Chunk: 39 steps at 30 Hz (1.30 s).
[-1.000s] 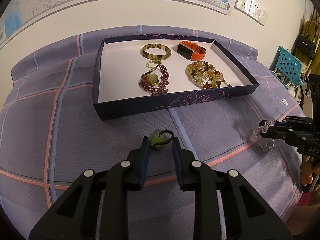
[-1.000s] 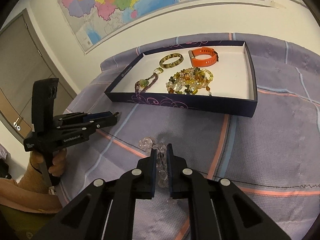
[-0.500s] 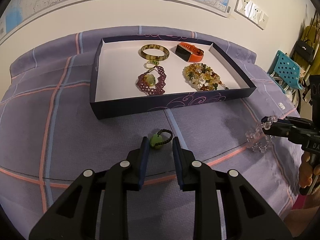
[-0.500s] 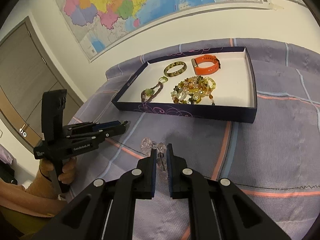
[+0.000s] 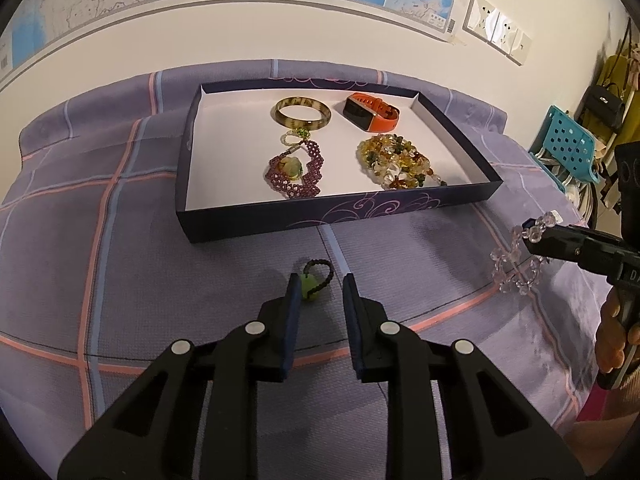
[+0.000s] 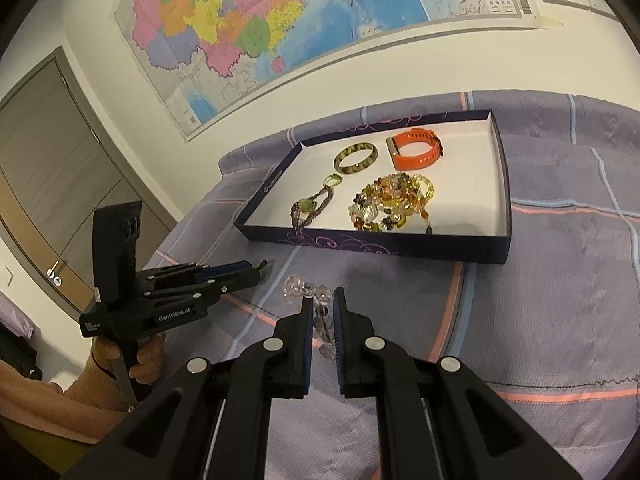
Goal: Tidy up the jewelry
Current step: 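Grasp the crystal bracelet with the right tool while the left tool grasps the green hair tie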
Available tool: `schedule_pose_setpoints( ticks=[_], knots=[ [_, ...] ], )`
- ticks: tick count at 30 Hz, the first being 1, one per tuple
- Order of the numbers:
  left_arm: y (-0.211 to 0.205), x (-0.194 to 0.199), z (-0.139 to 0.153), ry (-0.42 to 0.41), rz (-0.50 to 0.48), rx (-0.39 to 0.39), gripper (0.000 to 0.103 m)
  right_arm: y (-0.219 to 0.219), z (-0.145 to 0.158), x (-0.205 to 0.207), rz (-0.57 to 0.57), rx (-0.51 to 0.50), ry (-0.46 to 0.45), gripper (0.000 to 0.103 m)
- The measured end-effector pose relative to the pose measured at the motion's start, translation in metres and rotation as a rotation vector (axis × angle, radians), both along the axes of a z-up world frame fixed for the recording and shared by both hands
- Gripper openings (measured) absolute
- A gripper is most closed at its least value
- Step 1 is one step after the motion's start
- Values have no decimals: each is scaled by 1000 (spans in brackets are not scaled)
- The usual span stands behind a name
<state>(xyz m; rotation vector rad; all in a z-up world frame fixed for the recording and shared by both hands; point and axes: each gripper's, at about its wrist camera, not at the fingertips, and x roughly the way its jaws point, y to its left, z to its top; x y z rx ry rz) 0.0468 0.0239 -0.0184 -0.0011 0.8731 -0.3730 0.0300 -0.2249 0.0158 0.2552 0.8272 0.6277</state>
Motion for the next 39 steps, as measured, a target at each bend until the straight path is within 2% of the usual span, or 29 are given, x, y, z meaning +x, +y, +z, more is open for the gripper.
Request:
schedule_pose_setpoints(
  ticks=[5, 8, 12, 16, 20, 39],
  knots=[
    [-1, 1, -2, 1, 16, 24, 21, -1, 2, -1, 0, 4, -6, 8],
    [-1, 4, -3, -3, 27, 46, 29, 0, 2, 1, 1, 5, -3, 8],
    [-6, 7, -5, 5, 6, 55, 29, 0, 1, 1, -1, 7, -1, 8],
    [-11, 8, -8, 9, -5, 75, 21, 1, 2, 1, 1, 12, -3, 8],
    [-11, 7, -7, 10, -7, 60, 15, 1, 3, 2, 2, 16, -9, 8],
    [-10, -9, 14, -42, -6, 34, 14, 1, 8, 5, 8, 56, -22, 8]
  ],
)
